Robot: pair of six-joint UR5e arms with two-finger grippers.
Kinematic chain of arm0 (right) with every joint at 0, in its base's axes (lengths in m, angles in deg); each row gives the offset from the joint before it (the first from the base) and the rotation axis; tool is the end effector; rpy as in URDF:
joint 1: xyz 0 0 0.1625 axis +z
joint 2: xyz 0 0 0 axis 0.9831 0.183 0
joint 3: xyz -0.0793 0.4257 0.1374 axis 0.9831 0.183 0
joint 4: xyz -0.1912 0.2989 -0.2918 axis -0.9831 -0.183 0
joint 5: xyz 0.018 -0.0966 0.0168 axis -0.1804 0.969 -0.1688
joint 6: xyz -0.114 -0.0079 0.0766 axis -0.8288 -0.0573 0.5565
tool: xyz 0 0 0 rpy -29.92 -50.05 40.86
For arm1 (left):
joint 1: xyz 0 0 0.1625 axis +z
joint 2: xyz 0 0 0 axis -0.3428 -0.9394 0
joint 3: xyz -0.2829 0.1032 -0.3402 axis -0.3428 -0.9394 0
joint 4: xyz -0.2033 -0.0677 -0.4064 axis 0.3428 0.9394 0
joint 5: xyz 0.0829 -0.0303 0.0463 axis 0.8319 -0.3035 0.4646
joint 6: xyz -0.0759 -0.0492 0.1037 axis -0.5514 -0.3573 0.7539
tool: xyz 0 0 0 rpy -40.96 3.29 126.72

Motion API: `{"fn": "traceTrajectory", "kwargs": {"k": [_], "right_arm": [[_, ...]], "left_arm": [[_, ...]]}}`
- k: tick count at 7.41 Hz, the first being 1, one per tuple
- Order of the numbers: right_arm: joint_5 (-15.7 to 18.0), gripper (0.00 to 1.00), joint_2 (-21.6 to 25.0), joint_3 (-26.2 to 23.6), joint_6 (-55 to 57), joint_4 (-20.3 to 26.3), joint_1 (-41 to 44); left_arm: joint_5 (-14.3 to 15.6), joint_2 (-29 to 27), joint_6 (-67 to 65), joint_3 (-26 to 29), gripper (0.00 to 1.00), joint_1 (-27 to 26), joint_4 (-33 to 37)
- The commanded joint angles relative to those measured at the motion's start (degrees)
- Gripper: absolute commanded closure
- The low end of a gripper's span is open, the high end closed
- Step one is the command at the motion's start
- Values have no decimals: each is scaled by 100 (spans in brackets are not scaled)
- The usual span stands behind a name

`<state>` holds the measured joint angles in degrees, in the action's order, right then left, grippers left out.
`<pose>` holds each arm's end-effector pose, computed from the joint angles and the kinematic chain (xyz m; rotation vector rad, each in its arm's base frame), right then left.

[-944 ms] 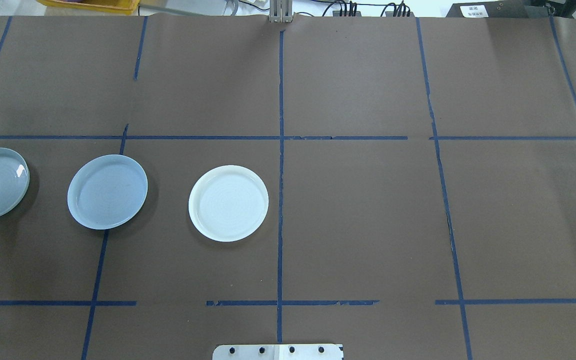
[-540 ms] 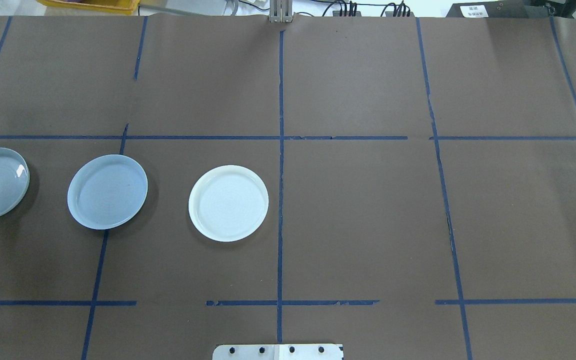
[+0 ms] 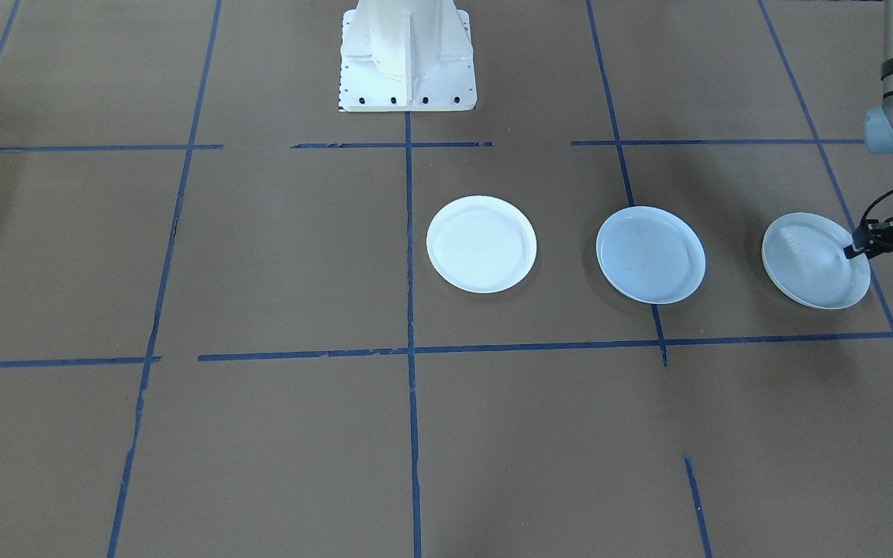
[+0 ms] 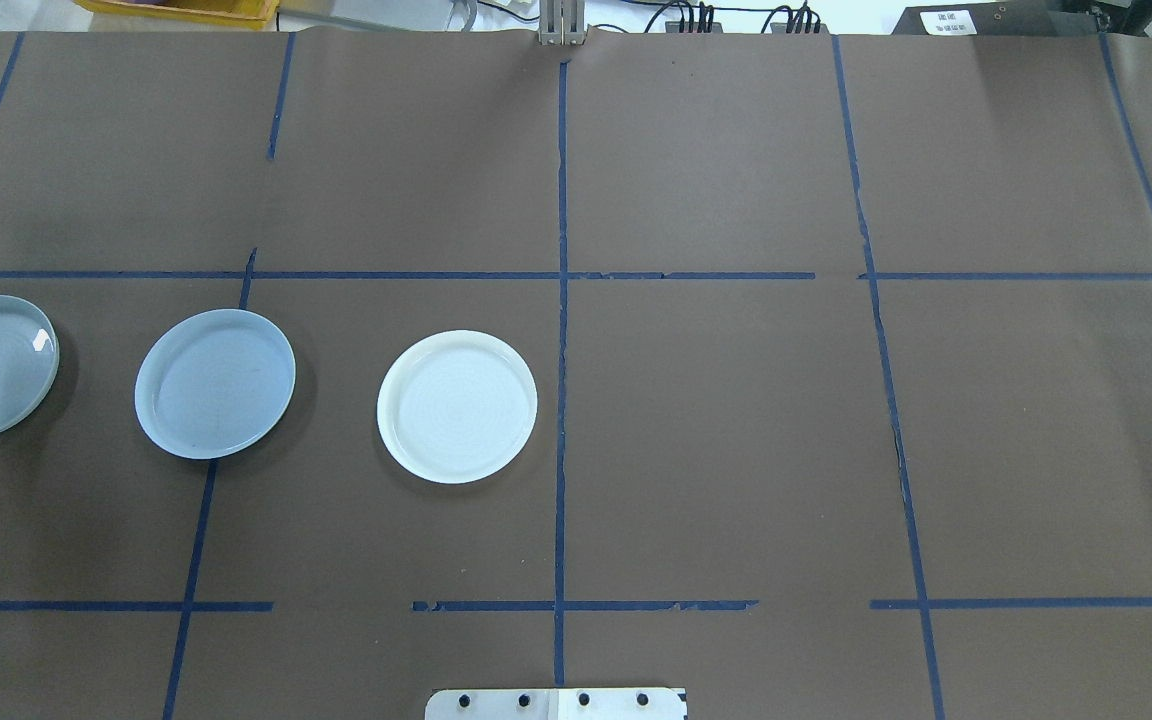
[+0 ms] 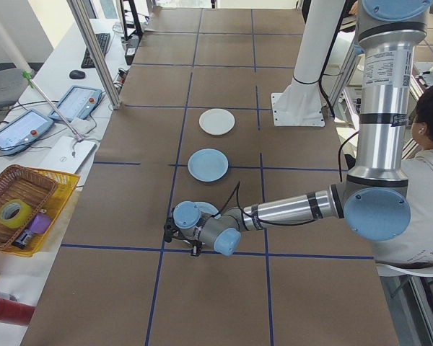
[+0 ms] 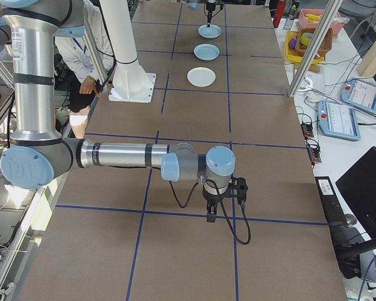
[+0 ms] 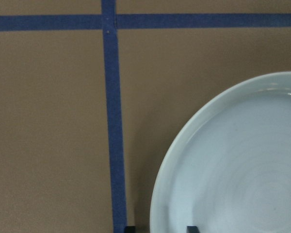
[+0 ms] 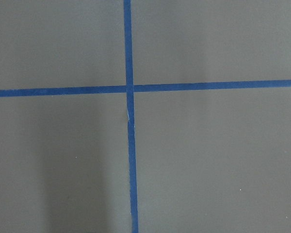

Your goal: Stack plate in center

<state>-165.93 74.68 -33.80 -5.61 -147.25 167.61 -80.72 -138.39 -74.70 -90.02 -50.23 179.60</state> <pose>0.0252 -0.5251 0.7112 -0.0190 -0.7255 0.0483 0.1543 -0.5176 0.8111 -0.0122 0.9095 0.0712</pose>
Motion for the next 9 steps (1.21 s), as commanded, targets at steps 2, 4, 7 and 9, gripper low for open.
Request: {"fn": "traceTrajectory", "kwargs": {"k": [2, 4, 7, 9], "right_arm": [[-2, 0, 0, 0, 2, 0, 0], [-2, 0, 0, 0, 2, 0, 0], [7, 0, 0, 0, -7, 0, 0], [7, 0, 0, 0, 2, 0, 0]], "left_arm": [[-1320, -1, 0, -130, 100, -13, -56], [-1569, -2, -70, -462, 100, -100, -160], [-1352, -141, -1997, -1551, 100, -49, -390], [-791, -247, -3213, -1862, 100, 704, -294]]}}
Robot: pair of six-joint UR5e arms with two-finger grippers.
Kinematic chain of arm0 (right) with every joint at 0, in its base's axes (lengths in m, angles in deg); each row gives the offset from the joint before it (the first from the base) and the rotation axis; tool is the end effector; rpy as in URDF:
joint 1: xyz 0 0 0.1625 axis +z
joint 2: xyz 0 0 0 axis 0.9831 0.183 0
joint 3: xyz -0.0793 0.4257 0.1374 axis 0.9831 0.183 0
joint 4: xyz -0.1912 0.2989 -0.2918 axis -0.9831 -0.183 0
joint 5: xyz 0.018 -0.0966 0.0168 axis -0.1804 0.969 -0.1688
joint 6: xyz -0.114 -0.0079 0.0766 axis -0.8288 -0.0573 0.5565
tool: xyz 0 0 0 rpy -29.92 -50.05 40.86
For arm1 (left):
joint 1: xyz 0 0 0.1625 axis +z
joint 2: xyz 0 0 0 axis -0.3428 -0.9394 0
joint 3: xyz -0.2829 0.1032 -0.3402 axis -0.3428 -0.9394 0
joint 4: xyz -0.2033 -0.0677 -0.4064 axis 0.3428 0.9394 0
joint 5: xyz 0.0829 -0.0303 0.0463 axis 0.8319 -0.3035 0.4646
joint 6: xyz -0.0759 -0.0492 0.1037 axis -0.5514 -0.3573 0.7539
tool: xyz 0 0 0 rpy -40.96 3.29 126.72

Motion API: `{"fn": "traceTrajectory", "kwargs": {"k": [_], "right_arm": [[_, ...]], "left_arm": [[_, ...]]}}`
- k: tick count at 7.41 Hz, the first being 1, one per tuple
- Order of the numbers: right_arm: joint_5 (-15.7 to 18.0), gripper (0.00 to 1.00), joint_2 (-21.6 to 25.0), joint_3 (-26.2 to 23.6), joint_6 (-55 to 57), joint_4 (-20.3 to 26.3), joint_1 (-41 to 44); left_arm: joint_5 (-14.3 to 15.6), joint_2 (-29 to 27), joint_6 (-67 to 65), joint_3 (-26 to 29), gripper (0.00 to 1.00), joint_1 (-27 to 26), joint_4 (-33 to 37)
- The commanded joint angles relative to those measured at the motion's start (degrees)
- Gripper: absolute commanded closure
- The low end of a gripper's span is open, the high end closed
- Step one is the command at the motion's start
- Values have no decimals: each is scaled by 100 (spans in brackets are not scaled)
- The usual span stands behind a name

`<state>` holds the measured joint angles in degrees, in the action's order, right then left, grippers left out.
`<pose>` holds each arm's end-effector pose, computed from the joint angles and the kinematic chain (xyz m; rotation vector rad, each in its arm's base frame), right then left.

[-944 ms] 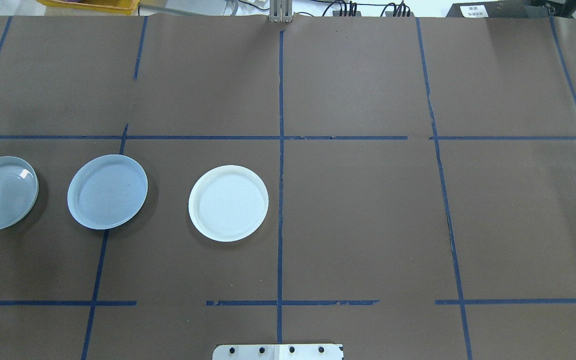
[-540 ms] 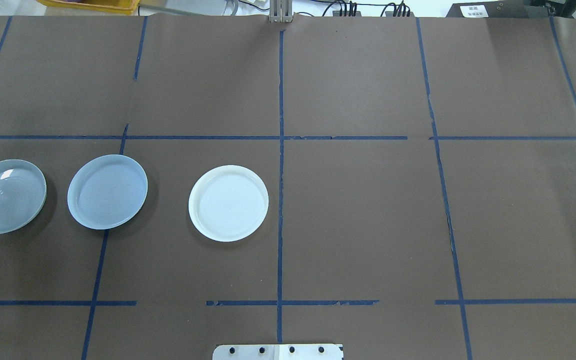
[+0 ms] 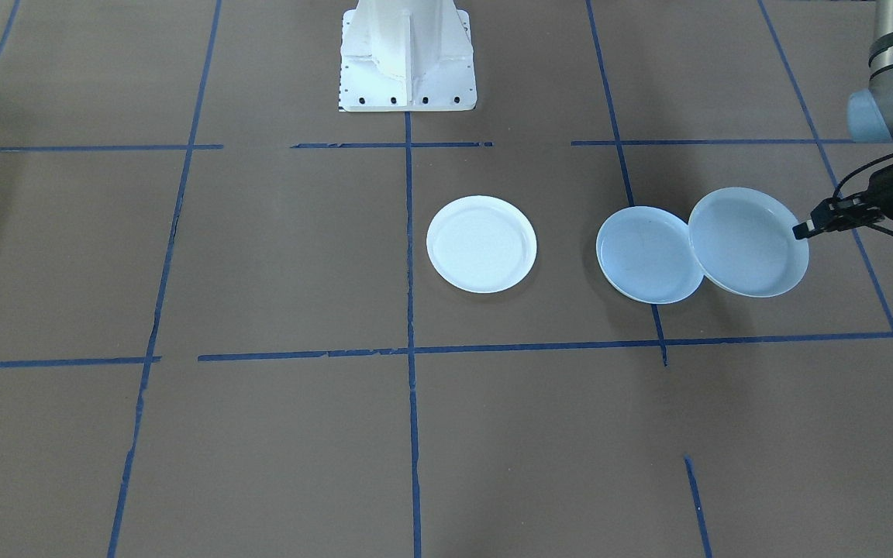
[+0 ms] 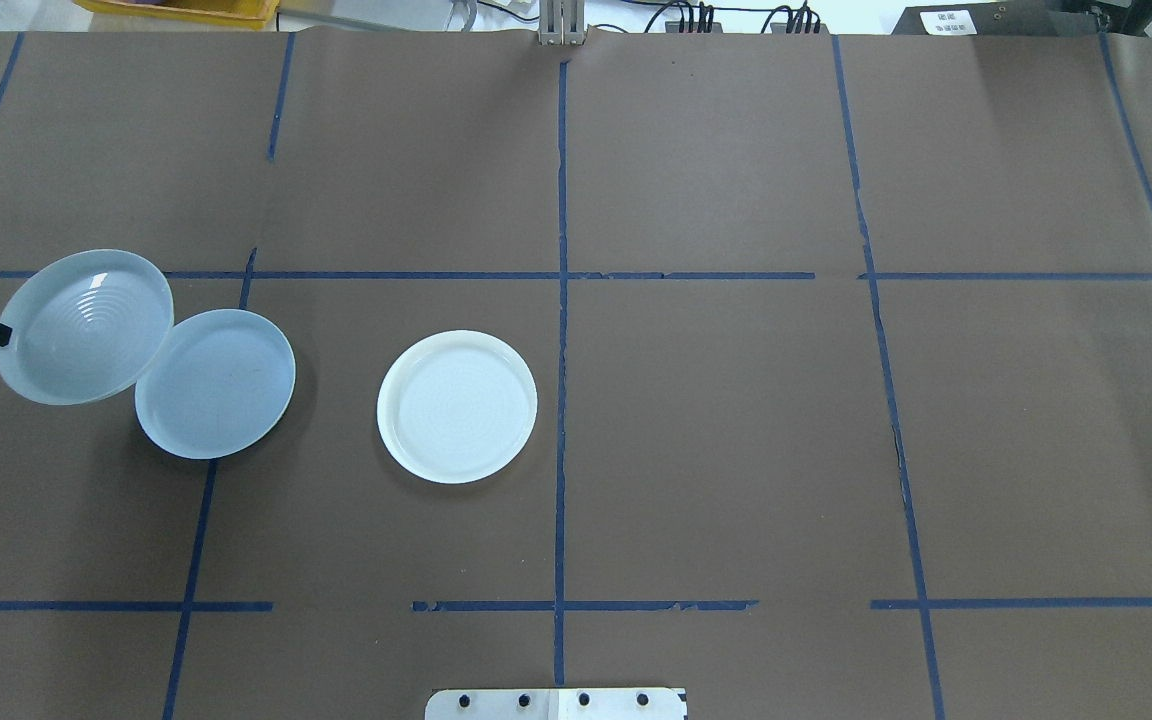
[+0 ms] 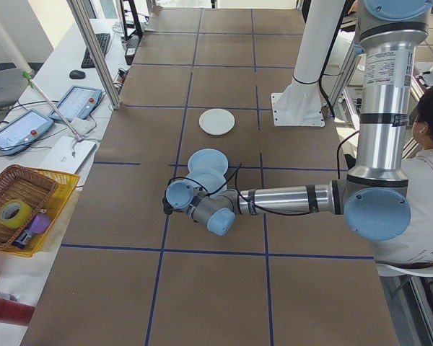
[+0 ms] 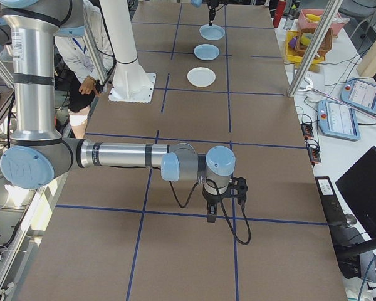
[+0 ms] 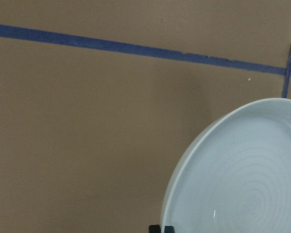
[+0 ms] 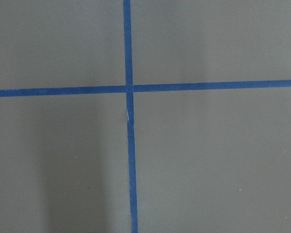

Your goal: Stack plate in center

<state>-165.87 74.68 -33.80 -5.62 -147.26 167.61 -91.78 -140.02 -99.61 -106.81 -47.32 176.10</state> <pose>0.0253 -0.5251 0.7113 -0.0190 -0.7245 0.0483 0.2074 -0.5340 0.6208 -0.1477 1.1430 -0.0949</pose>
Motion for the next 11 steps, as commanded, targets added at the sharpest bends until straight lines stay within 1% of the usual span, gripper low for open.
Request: {"fn": "traceTrajectory", "kwargs": {"k": [1, 3, 6, 7, 8, 9, 10, 11], "right_arm": [[1, 0, 0, 0, 2, 0, 0], [1, 0, 0, 0, 2, 0, 0], [0, 0, 0, 0, 2, 0, 0], [-8, 0, 0, 0, 2, 0, 0], [-8, 0, 0, 0, 2, 0, 0], [0, 0, 0, 0, 2, 0, 0], [1, 0, 0, 0, 2, 0, 0], [-8, 0, 0, 0, 2, 0, 0]], "left_arm": [[562, -136, -1022, -175, 100, 678, 119], [599, -251, -1323, -131, 100, 952, 119], [590, -295, -1342, -104, 100, 1050, 111], [608, -295, -1324, -104, 59, 1120, 111], [617, -295, -1315, -104, 4, 1208, 111], [608, -321, -1333, -174, 1, 1217, 111], [591, -434, -1359, -375, 1, 1217, 76], [599, -766, -1960, -507, 1, 1217, 58]]}}
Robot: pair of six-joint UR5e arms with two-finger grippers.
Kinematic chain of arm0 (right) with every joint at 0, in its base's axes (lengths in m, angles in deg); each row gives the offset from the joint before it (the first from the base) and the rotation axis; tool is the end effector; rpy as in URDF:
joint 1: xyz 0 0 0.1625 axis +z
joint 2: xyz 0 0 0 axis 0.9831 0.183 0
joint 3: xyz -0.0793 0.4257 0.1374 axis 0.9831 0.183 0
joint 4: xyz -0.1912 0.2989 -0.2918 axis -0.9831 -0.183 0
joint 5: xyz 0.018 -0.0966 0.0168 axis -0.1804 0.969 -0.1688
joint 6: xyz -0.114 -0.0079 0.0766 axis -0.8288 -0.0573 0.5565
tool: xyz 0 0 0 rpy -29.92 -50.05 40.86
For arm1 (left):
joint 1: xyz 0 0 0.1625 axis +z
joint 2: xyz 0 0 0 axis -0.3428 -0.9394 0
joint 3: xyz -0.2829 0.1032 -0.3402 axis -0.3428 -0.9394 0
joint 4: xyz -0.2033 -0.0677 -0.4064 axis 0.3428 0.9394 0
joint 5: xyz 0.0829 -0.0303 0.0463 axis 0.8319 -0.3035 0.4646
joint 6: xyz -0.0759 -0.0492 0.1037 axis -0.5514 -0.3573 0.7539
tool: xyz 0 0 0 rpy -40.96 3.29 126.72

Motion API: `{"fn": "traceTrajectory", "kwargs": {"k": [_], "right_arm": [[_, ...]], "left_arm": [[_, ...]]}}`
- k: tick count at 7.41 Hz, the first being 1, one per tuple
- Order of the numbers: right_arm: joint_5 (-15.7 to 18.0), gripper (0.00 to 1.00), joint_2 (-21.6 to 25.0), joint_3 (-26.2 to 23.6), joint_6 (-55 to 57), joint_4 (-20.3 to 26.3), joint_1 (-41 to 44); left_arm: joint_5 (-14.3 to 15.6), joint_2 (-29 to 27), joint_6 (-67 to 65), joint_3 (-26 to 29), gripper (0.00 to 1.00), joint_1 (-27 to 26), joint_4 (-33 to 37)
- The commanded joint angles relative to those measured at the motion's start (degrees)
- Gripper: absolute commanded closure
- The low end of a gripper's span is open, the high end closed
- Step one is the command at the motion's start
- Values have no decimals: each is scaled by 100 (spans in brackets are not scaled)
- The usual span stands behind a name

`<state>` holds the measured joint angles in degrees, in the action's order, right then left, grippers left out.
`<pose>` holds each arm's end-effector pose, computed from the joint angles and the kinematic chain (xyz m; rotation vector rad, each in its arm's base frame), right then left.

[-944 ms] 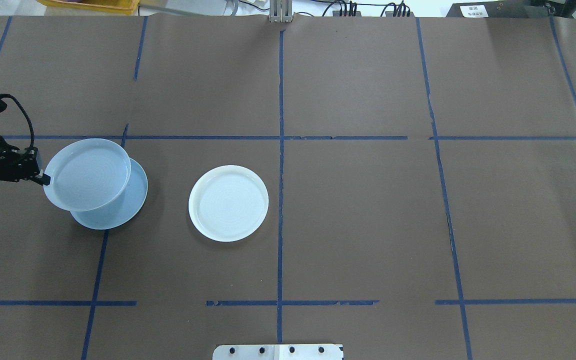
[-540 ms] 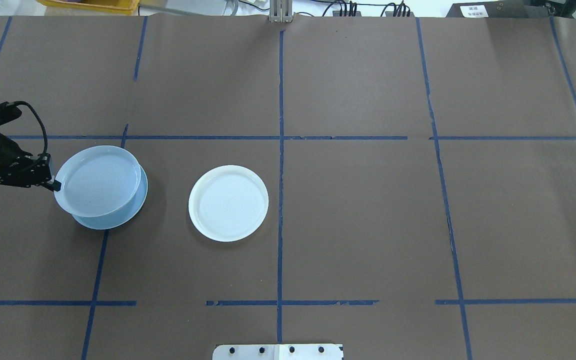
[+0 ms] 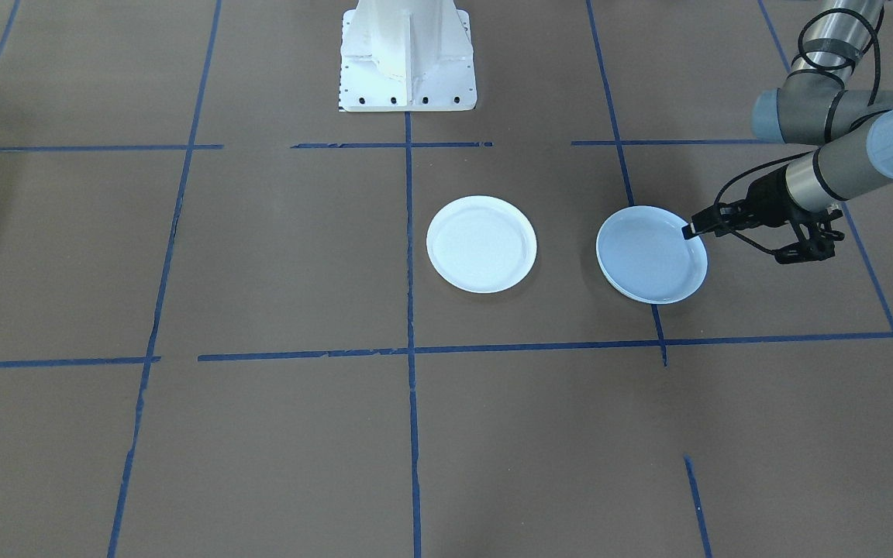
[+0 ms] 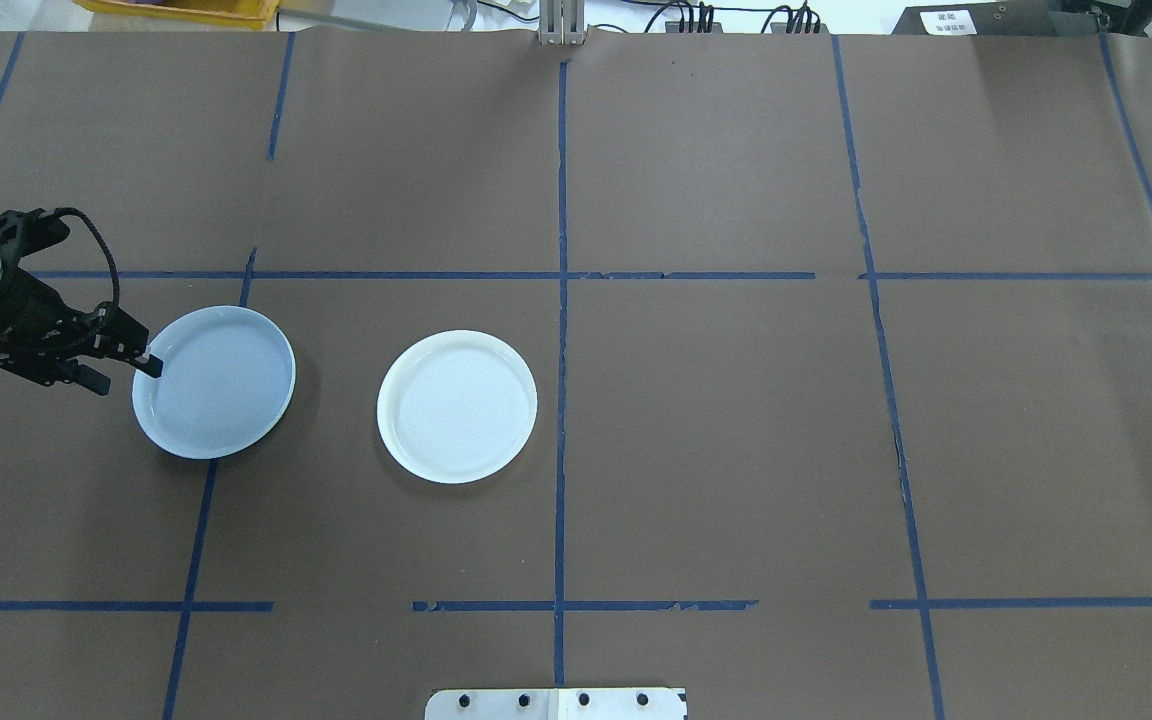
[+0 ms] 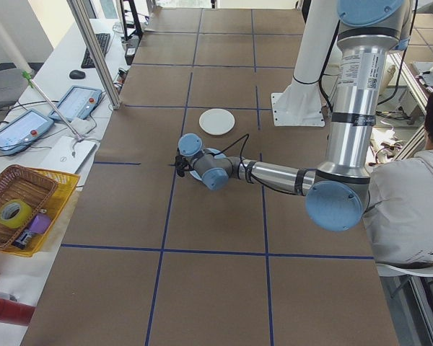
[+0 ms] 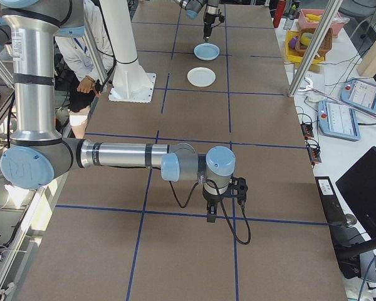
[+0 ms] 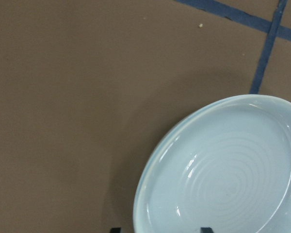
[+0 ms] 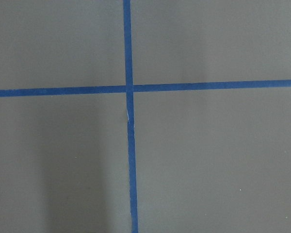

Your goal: Stack plate in center

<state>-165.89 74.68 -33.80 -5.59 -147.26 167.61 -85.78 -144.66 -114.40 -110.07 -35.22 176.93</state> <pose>0.0253 -0.5251 0.7113 -0.0192 -0.7248 0.0488 0.3312 -0.5161 0.5482 -0.2216 1.1143 -0.0986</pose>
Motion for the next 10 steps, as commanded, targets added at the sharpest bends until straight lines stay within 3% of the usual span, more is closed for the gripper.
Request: {"fn": "traceTrajectory", "kwargs": {"k": [1, 2, 3, 6, 9, 10], "right_arm": [[-6, 0, 0, 0, 0, 0, 0], [-6, 0, 0, 0, 0, 0, 0], [2, 0, 0, 0, 0, 0, 0], [-6, 0, 0, 0, 0, 0, 0], [3, 0, 0, 0, 0, 0, 0], [-6, 0, 0, 0, 0, 0, 0]], "left_arm": [[26, -740, -1087, -174, 1, 76, -43], [357, -971, -1450, -156, 1, 364, -44], [1091, -1199, -1941, -86, 1, 785, 9], [2631, -1517, -2902, -112, 1, 1761, 35], [2856, -1580, -3027, -86, 2, 2125, 27], [2856, -1580, -3018, -86, 12, 2142, 36]]}}
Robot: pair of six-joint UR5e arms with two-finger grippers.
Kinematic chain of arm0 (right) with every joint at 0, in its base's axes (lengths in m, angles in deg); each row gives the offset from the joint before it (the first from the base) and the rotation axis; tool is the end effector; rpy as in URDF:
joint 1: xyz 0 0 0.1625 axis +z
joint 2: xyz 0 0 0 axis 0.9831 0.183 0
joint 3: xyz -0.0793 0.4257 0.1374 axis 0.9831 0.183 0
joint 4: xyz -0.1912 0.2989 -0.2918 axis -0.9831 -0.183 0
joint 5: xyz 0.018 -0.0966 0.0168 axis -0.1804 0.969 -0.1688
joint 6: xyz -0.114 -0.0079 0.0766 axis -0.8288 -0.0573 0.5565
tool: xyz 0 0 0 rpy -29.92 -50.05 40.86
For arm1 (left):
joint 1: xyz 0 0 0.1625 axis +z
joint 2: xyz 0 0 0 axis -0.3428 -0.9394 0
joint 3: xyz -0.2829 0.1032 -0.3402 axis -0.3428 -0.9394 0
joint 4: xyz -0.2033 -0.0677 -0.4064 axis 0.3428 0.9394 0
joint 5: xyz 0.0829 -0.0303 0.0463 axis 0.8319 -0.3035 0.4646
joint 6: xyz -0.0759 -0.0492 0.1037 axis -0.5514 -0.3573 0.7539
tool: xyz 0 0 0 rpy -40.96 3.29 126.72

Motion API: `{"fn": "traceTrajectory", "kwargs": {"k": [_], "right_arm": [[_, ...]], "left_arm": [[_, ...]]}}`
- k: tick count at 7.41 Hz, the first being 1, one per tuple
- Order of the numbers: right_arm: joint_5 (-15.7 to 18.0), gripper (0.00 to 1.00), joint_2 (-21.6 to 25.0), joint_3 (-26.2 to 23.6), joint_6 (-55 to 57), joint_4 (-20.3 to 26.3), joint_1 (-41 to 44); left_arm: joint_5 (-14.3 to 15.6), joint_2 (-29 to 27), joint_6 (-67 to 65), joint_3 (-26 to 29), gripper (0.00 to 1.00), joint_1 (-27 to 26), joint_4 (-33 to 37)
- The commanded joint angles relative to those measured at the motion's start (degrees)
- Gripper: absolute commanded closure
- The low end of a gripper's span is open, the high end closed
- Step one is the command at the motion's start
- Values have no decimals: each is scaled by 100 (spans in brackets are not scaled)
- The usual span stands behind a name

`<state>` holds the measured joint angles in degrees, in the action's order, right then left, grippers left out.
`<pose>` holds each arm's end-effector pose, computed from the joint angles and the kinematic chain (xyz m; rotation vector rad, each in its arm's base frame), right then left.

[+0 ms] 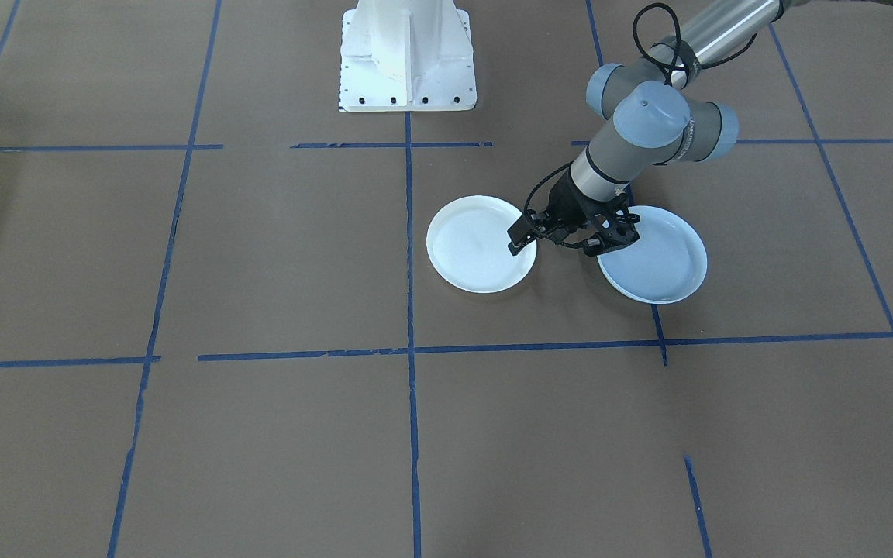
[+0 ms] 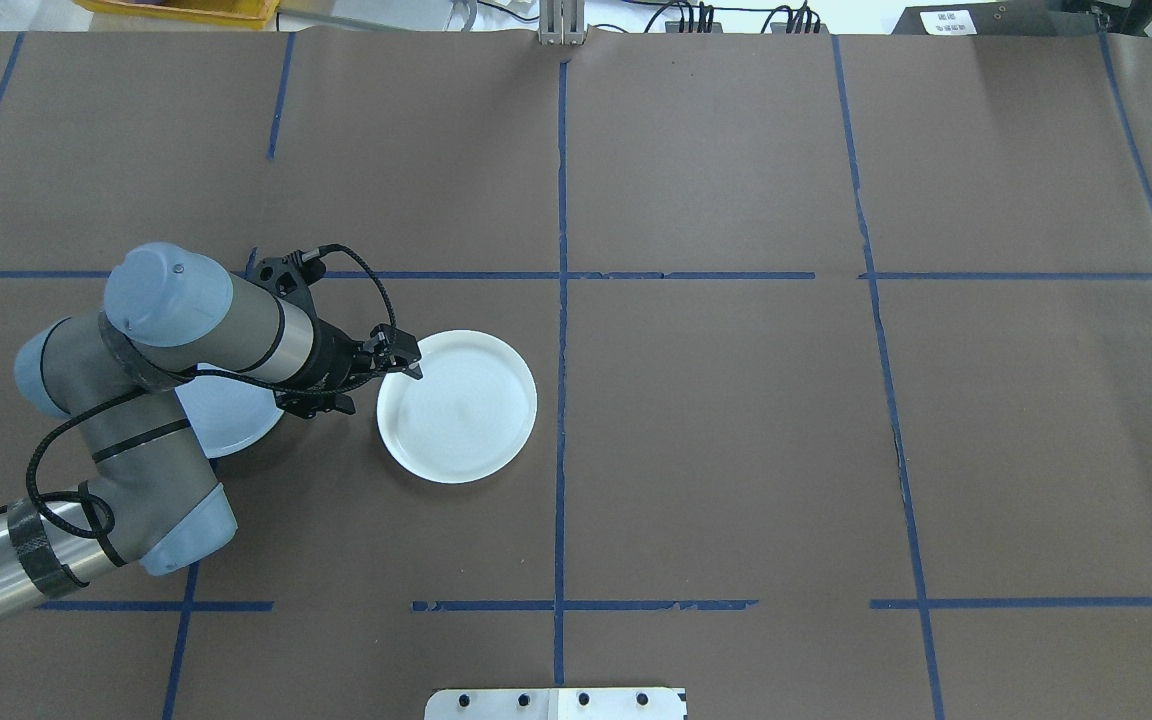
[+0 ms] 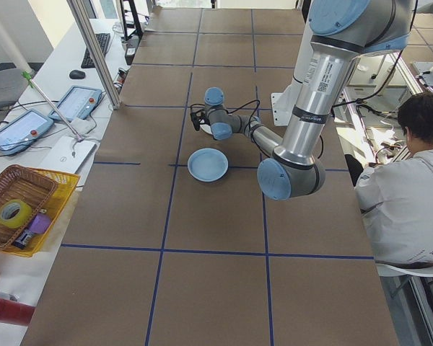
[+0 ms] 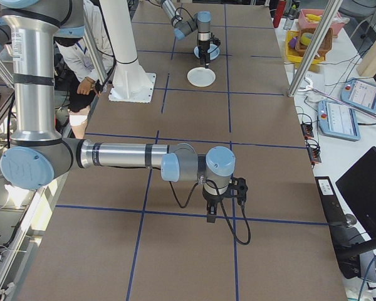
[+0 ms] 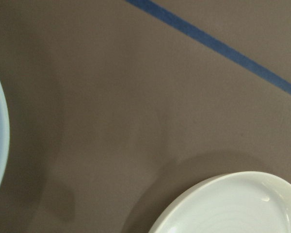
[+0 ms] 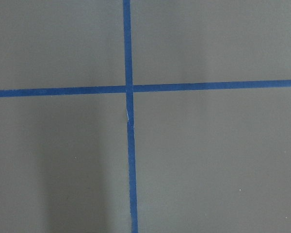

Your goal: Stack plate in center

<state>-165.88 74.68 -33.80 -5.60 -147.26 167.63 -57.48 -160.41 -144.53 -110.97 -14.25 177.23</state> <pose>0.0255 -0.5251 0.7113 -0.0190 -0.7246 0.0489 0.5605 -0.4712 0.3796 -0.1256 1.1182 -0.3656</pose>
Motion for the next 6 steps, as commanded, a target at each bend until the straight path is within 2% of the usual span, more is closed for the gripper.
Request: {"fn": "traceTrajectory", "kwargs": {"k": [1, 3, 6], "right_arm": [[-7, 0, 0, 0, 0, 0, -2], [2, 0, 0, 0, 0, 0, -2], [-7, 0, 0, 0, -9, 0, -2]], "left_arm": [[9, -5, 4, 4, 30, 55, 15], [-26, 4, 65, -4, 73, 55, 15], [-35, 39, 65, 13, 74, 55, 112]]}}
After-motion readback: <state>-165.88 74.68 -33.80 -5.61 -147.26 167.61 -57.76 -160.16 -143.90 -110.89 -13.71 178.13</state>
